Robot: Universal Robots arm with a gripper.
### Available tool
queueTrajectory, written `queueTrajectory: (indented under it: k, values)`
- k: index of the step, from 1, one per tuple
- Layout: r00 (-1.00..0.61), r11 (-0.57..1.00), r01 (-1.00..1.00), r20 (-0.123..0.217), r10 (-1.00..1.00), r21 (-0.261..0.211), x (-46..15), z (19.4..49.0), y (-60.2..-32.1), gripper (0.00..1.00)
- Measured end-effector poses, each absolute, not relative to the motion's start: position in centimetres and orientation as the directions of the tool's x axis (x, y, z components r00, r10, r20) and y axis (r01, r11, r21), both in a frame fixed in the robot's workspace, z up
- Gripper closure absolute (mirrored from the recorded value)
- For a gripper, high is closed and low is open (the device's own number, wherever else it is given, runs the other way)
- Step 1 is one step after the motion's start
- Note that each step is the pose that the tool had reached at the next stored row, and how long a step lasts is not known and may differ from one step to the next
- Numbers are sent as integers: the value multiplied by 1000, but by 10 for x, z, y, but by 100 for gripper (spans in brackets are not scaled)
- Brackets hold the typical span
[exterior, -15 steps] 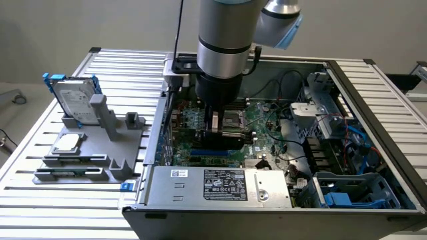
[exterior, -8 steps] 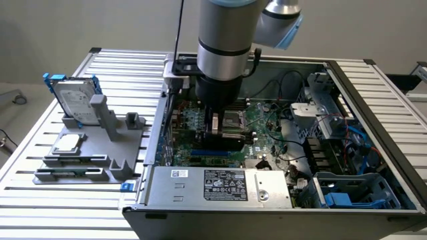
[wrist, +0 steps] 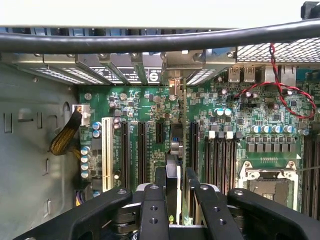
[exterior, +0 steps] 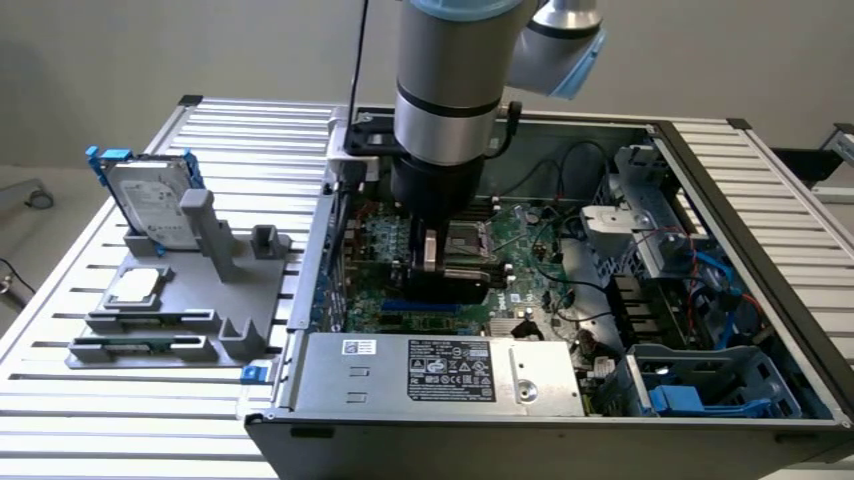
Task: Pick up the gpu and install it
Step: 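Insert the gpu into the slot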
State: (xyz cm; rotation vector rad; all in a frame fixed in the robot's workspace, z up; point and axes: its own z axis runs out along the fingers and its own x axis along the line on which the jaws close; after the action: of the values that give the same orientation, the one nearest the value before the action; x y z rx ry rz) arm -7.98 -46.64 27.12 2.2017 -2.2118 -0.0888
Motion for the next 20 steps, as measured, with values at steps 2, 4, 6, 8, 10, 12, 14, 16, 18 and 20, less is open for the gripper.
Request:
queueTrajectory:
  k: [2, 4, 6, 8, 10, 12, 14, 16, 18, 20]
  values:
    - [-3, 2, -999, -26, -1000, 54, -80, 271, -466, 73]
    - [-3, 1, -999, -26, -1000, 54, -80, 270, -466, 73]
    - [-2, 1, -999, -26, -1000, 54, -80, 269, -466, 73]
    - [-1, 0, -999, -26, -1000, 54, -80, 268, -466, 73]
    - [2, -3, -999, -26, -1000, 54, -80, 267, -466, 73]
    - [6, -7, -999, -25, -1000, 54, -80, 267, -466, 73]
    - [9, -10, -998, -25, -1000, 54, -80, 267, -466, 73]
    - [11, -12, -998, -24, -1000, 54, -81, 266, -466, 73]
    - [12, -13, -998, -24, -1000, 54, -82, 266, -466, 73]
    - [13, -14, -998, -23, -1000, 54, -82, 265, -466, 73]
